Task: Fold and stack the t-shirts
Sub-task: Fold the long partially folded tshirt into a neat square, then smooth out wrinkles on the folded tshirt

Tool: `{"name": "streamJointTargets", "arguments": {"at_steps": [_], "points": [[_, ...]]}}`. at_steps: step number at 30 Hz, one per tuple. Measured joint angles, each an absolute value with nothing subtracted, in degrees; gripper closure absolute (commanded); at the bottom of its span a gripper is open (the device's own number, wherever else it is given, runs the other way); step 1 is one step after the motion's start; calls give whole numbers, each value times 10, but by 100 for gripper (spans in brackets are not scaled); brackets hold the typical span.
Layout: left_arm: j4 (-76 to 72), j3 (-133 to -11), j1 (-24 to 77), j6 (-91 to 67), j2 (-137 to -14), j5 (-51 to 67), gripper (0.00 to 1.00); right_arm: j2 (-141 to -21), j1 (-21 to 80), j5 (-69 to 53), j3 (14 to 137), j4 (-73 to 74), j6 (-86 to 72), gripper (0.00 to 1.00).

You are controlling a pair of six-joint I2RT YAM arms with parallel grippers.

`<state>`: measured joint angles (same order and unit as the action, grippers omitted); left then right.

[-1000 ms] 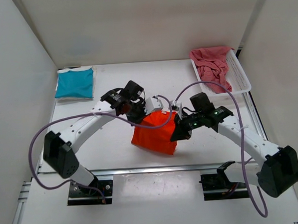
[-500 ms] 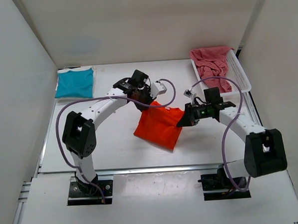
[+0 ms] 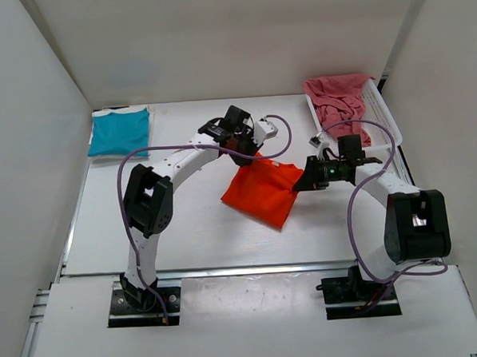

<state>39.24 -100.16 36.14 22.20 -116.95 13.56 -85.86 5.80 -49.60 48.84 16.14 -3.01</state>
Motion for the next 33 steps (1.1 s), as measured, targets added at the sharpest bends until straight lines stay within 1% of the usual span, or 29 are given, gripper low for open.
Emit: {"name": "streamJointTargets", "arguments": {"at_steps": [1,2,3,5,6,8,9,10,12,16,17,20,23,27,33], "points": [[385,-1007,364,219,-1177,135,72,-859,57,-480,490,163,-32,76],[377,-1014,366,215,-1187,133,65,-859,56,-458,493,165,-34,74],[368,-1024,368,211,-1197,129,56,-859,57,-426,498,169,-35,75],[356,-1048,371,204,-1218,118,46,-859,68,-346,517,183,-34,76],[354,-1067,371,199,-1234,110,45,-859,78,-304,531,188,-33,77],[356,-1113,366,185,-1263,93,38,-859,103,-217,561,194,-23,80],[357,-1131,361,180,-1272,84,37,-859,115,-177,575,194,-15,87],[355,-1142,356,175,-1277,75,37,-858,123,-145,586,193,-8,89],[355,-1145,340,170,-1273,58,36,-853,137,-97,602,193,7,100],[357,-1104,312,166,-1240,55,35,-814,148,-90,594,207,31,100],[358,-1083,307,166,-1227,57,36,-804,155,-100,589,213,35,100],[356,-1011,306,161,-1186,73,34,-790,186,-146,580,228,34,100],[355,-963,318,148,-1168,101,34,-820,210,-197,580,236,31,100],[343,-933,337,128,-1168,113,35,-893,203,-221,579,239,19,100],[323,-909,350,95,-1169,60,36,-970,166,-207,587,236,15,100]]}}
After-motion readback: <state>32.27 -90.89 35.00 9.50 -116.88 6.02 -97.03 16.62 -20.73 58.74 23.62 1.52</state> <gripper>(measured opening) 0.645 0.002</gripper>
